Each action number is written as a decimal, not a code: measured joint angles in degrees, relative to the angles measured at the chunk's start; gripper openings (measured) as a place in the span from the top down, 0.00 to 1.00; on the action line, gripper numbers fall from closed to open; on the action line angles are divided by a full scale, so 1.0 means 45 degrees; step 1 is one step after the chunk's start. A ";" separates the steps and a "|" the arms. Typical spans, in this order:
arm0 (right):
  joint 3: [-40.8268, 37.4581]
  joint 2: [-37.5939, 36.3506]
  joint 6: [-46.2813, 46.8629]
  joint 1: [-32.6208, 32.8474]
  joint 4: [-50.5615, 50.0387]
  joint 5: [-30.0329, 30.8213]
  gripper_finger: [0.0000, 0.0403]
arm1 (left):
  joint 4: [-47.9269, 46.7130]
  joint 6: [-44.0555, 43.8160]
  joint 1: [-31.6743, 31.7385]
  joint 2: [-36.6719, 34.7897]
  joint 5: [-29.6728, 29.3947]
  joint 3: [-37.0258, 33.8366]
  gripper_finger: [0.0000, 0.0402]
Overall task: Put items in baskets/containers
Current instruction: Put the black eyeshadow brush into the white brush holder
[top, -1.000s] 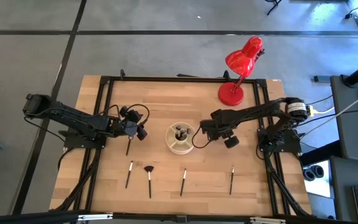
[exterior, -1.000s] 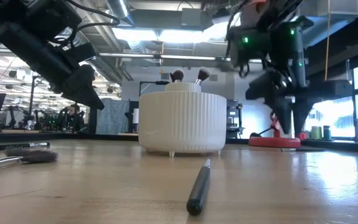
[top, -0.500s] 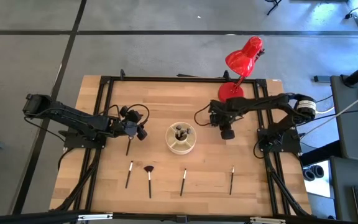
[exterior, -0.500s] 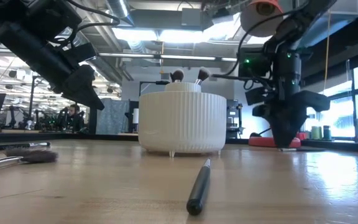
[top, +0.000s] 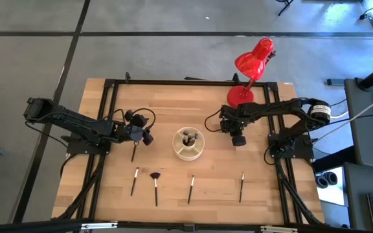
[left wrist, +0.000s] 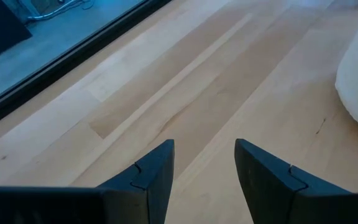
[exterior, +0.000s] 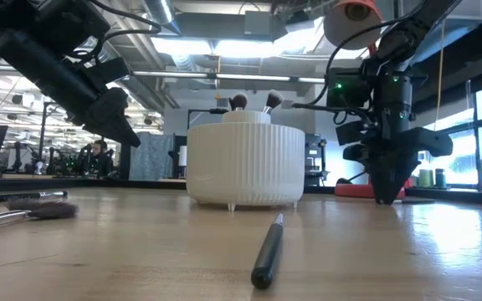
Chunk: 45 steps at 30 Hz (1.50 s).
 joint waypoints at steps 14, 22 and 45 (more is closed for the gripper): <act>0.0715 -0.0025 0.2571 0.0032 0.0061 0.0164 0.99 | 0.0000 0.0000 0.0000 0.0000 0.0034 0.0000 0.59; 0.2144 -0.2121 0.5045 0.0827 0.3486 0.2369 1.00 | 0.0000 0.0000 -0.0039 0.0005 0.0183 0.0000 0.59; -0.1097 -0.2007 0.8003 0.4791 2.0030 0.3239 1.00 | 0.0076 -0.0292 -0.0039 0.0000 0.0000 0.0000 0.59</act>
